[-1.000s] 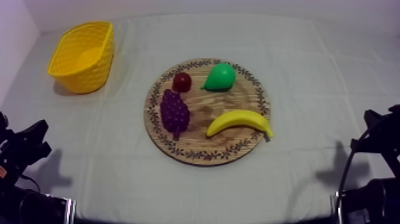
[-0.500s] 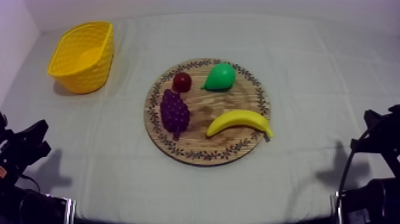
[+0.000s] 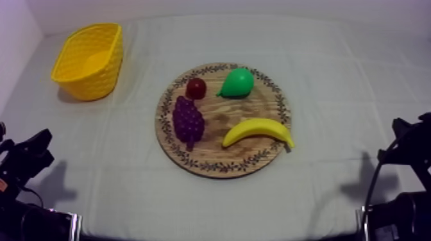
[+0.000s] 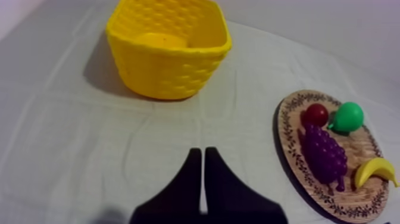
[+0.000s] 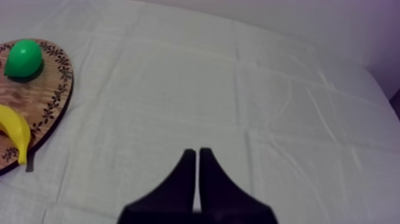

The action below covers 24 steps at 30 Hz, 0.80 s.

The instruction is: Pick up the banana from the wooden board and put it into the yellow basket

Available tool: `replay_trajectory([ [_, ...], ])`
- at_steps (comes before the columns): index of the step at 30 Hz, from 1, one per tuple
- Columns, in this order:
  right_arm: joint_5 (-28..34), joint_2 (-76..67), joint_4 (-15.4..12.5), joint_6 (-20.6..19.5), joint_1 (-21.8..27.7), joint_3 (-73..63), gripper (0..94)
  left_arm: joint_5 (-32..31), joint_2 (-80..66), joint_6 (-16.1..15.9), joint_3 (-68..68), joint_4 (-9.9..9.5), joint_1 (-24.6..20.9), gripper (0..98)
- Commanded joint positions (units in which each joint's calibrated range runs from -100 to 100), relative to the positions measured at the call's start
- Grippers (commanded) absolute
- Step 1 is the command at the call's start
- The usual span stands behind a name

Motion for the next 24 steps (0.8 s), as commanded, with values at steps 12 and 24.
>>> replay_trajectory([
  [12,0.0,0.0,0.0,0.0,0.0,0.0,0.3,-2.1,8.2,-2.6,-6.5,0.49,1.6,0.1],
  [24,0.0,0.0,0.0,0.0,0.0,0.0,0.3,-2.4,31.1,-6.0,-34.0,-1.88,8.3,0.1],
])
